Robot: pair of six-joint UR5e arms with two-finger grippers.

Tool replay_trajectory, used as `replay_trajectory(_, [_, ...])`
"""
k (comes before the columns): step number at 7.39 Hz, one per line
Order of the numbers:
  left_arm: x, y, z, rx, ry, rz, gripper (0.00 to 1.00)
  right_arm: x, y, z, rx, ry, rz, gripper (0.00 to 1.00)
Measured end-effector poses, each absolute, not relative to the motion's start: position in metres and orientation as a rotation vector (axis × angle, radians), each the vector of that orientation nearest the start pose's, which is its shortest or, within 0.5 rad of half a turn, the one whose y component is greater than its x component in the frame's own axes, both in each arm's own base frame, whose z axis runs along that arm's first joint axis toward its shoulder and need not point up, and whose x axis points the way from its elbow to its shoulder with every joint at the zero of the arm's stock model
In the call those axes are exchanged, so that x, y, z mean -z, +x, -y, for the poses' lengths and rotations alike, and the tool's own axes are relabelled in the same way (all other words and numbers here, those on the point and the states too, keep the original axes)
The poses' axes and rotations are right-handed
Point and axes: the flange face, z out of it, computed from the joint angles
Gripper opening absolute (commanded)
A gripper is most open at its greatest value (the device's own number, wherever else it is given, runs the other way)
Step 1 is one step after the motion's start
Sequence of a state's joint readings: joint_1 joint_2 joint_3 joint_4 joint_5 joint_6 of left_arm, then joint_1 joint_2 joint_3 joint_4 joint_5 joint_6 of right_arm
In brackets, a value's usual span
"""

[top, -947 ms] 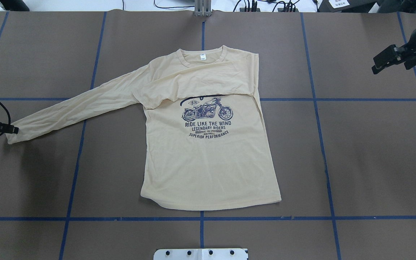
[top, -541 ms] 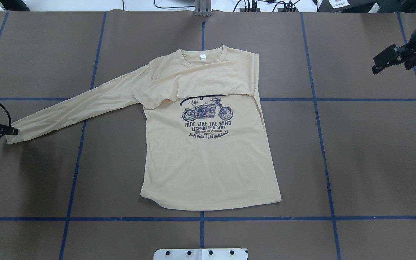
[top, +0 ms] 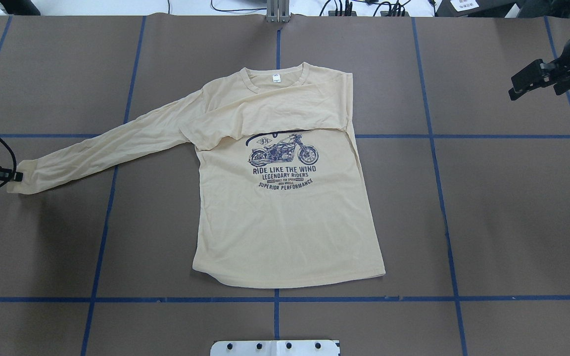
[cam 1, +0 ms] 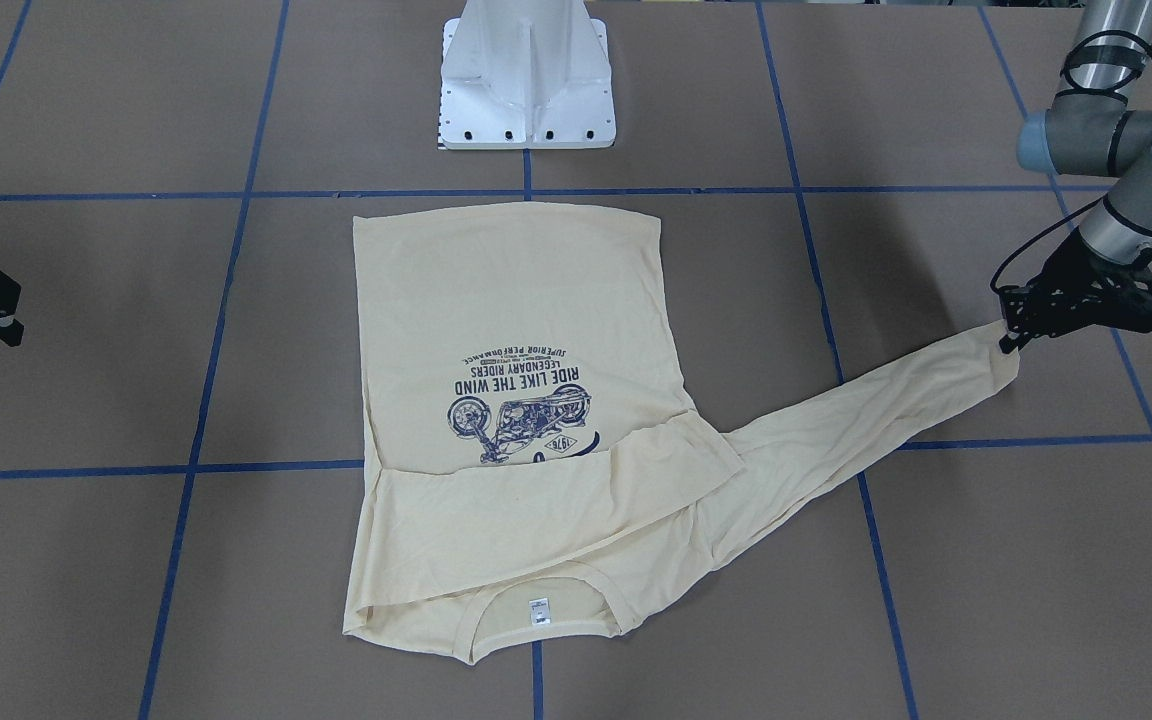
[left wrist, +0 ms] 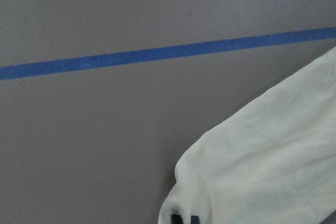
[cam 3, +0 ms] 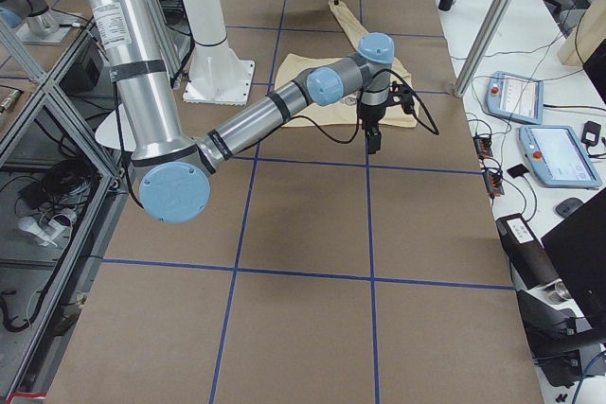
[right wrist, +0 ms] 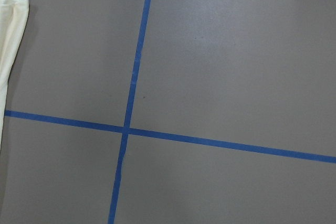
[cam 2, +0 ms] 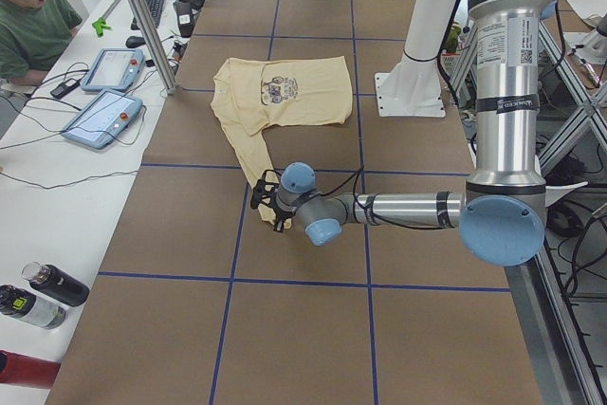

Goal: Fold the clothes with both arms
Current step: 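Reach the left gripper to the other sleeve cuff and grasp it, then fold the held sleeve with the left gripper across the shirt body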

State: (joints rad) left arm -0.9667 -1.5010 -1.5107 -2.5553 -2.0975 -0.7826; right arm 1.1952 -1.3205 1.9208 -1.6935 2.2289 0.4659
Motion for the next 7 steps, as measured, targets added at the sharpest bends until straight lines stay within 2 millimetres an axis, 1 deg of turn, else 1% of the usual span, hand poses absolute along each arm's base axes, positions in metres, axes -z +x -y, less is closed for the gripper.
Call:
replay_trajectory(1, [-0.589, 0.214, 0.457, -0.060, 0.320, -0.911, 0.00, -0.376, -0.136, 0.541, 0.069, 0.157, 0.778, 1.00])
replay_trajectory(2, [-0.543, 0.221, 0.467, -0.053, 0.299, -0.898, 0.00, -0.375, -0.136, 0.541, 0.068, 0.157, 0.778, 1.00])
replay_trajectory(4, [-0.423, 0.242, 0.497, -0.034, 0.251, -0.866, 0.00, -0.375, -0.136, 0.541, 0.066, 0.156, 0.778, 1.00])
replay_trajectory(5, [-0.357, 0.261, 0.516, -0.027, 0.221, -0.849, 0.00, -0.376, -0.136, 0.541, 0.066, 0.155, 0.778, 1.00])
replay_trajectory(6, [-0.297, 0.284, 0.527, -0.033, 0.187, -0.832, 0.00, -0.376, -0.136, 0.541, 0.065, 0.154, 0.777, 1.00])
replay_trajectory(7, [-0.251, 0.306, 0.530, -0.026, 0.153, -0.826, 0.00, -0.377, -0.136, 0.542, 0.064, 0.153, 0.777, 1.00])
